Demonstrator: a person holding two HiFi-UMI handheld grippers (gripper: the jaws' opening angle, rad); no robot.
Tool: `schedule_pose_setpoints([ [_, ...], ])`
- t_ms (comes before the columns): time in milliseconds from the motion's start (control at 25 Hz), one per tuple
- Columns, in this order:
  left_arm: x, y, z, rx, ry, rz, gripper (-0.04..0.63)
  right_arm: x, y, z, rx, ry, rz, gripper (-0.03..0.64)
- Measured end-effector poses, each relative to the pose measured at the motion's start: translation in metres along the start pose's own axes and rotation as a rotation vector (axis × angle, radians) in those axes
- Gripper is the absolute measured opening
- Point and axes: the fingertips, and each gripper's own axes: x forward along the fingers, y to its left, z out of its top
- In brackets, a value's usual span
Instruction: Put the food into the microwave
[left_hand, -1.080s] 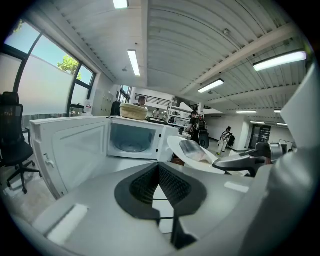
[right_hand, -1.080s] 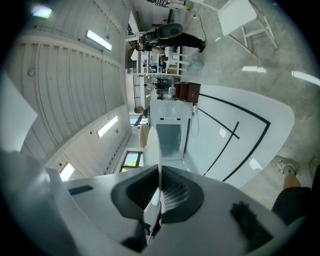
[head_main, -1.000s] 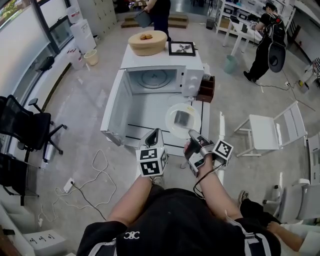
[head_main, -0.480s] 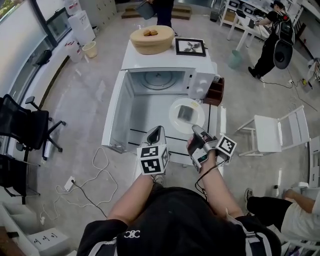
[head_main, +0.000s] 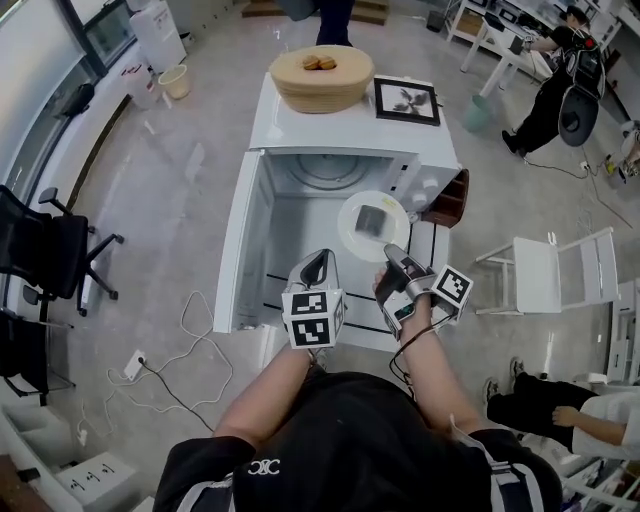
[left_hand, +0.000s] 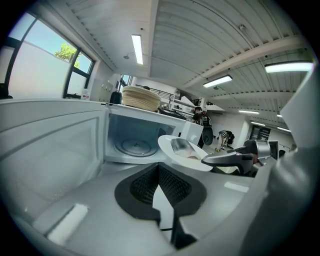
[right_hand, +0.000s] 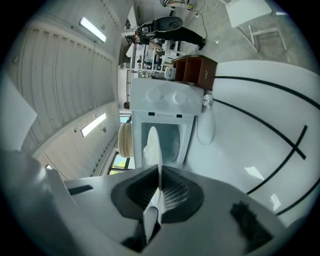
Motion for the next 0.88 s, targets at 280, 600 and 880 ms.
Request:
schedule_pose_setpoints([
  [280, 0.025, 0.030, 0.011, 0.008, -0.007, 0.011, 0.009, 0.051, 0.003, 0.002, -0.003, 0.001, -0.009, 0.017],
  [600, 0.033, 0.048, 0.003, 0.014, 0.005, 0.011, 0.009, 0.099, 0.010, 0.006, -0.024, -0.008, 0.008, 0.017],
  [880, 0.034, 0.051, 0.000, -0.006, 0.015, 0.009, 0.009, 0.137, 0.020, 0.017, -0.033, -0.015, 0.042, 0.017],
])
